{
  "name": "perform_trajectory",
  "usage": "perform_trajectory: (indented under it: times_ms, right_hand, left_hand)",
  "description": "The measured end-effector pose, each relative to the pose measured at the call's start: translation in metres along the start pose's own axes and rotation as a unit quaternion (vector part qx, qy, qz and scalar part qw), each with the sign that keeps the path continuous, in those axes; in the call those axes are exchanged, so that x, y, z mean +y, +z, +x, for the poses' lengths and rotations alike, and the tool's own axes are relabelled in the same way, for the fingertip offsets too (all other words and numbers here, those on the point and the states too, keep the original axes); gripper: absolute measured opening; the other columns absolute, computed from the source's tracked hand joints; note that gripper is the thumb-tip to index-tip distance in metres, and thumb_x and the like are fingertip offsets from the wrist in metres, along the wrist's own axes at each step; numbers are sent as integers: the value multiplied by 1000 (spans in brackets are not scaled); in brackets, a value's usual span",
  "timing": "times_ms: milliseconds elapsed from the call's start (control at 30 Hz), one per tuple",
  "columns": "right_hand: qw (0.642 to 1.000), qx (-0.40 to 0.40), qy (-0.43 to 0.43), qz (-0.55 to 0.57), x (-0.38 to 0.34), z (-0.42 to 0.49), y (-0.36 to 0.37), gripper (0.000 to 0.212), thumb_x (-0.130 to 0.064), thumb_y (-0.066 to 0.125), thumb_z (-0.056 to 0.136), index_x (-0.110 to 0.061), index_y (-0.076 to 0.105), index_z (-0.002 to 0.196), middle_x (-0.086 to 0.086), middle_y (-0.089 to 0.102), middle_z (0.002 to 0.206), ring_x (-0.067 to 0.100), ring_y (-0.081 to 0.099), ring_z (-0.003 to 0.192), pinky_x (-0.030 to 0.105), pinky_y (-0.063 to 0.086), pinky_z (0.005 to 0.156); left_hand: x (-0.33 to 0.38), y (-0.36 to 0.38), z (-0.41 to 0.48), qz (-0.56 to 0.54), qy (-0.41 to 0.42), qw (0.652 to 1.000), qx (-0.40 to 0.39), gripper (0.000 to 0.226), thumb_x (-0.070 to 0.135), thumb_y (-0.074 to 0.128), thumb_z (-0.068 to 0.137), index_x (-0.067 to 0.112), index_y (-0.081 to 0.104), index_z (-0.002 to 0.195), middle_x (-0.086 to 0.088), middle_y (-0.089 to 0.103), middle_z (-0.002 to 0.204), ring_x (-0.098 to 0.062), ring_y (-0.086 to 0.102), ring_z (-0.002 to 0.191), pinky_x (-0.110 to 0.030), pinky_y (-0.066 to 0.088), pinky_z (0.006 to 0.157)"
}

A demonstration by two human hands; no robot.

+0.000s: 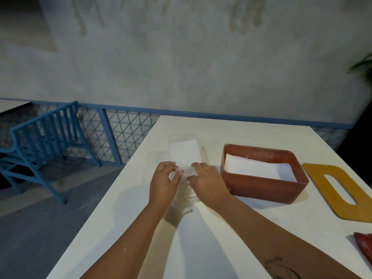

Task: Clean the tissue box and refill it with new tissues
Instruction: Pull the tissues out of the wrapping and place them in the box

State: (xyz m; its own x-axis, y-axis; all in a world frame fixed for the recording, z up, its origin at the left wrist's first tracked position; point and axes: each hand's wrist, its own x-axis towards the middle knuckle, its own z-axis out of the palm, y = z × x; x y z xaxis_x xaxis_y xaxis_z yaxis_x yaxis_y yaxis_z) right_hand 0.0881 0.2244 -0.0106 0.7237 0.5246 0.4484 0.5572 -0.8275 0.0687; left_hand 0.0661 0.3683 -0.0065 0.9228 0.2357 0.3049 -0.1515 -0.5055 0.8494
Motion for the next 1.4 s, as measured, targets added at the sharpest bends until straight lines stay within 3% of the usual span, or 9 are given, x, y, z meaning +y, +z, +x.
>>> perform_trajectory:
  times_ms: [200, 367, 500, 667, 833, 1067, 1233, 1300, 1400]
  right_hand:
    - [999, 40, -6, 18, 1, -4, 1, 28, -2, 86, 43, -11, 69, 63, 15, 68, 98, 30, 68, 88, 29, 56, 60]
    - [995, 97, -16, 35, -1, -22, 1, 17, 4, 72, 60, -10, 66, 67, 14, 66, 101, 34, 62, 104, 33, 53, 78]
    - [995, 96, -16, 10, 1, -43, -1, 8, -17, 59, 74, -18, 67, 74, 6, 65, 108, 25, 54, 116, 36, 45, 84]
    - [999, 1, 9, -32, -2, -30, -7, 43, -48, 69, 59, -23, 71, 94, 6, 59, 127, 28, 52, 122, 49, 44, 90]
    - [998, 3, 32, -50, -7, -25, -3, 28, -25, 84, 52, -25, 74, 79, 11, 64, 121, 31, 60, 114, 51, 49, 87]
    - [992, 124, 8, 19, -12, -56, -15, 23, -14, 81, 61, -20, 73, 82, 10, 68, 109, 29, 65, 101, 44, 52, 83]
    - [978, 201, 13, 54, -11, -69, -34, 17, -11, 75, 71, -14, 71, 87, 7, 72, 90, 23, 68, 82, 33, 54, 77]
    - [972, 224, 15, 75, -6, -72, -43, 11, -12, 53, 87, -15, 60, 95, 5, 71, 86, 20, 64, 80, 29, 51, 75]
    - [963, 238, 25, 127, 7, -79, -63, 19, -10, 46, 81, -10, 59, 95, 8, 69, 83, 23, 65, 75, 30, 54, 69]
  left_hand:
    - [-10, 3, -4, 163, 14, 981, -101, 67, 28, 78, 68, 30, 46, 127, 13, 32, 143, -9, 33, 131, -28, 28, 106]
    - [-20, 8, -7, 182, 30, 980, -70, 64, 15, 74, 72, 23, 46, 130, 5, 36, 145, -15, 38, 130, -28, 28, 105]
    - [-27, 8, -9, 159, 51, 982, -91, 71, 26, 81, 63, 22, 50, 127, 4, 41, 141, -18, 44, 125, -33, 35, 102]
    - [-22, 7, -11, 143, 37, 982, -121, 92, 59, 67, 52, 21, 42, 133, 8, 41, 141, -14, 43, 127, -27, 32, 101]
    - [-25, 5, -11, 185, 48, 974, -124, 70, 32, 73, 75, 21, 39, 135, 7, 42, 142, -15, 45, 127, -30, 36, 102]
    - [-18, 5, -14, 164, 5, 984, -66, 55, 30, 56, 89, 24, 35, 139, -1, 38, 147, -20, 40, 131, -36, 32, 107]
    - [-8, 10, -27, 205, 181, 962, -2, 80, 42, 72, 69, 31, 28, 135, -8, 39, 144, -20, 33, 129, -38, 26, 103]
    - [4, 11, -30, 204, 223, 953, 7, 70, 48, 70, 66, 31, 41, 127, -5, 44, 140, -18, 35, 127, -29, 20, 102]
    - [26, 12, -29, 190, 273, 943, -6, 41, 50, 64, 67, 27, 63, 101, -1, 57, 128, -14, 43, 118, -24, 20, 93]
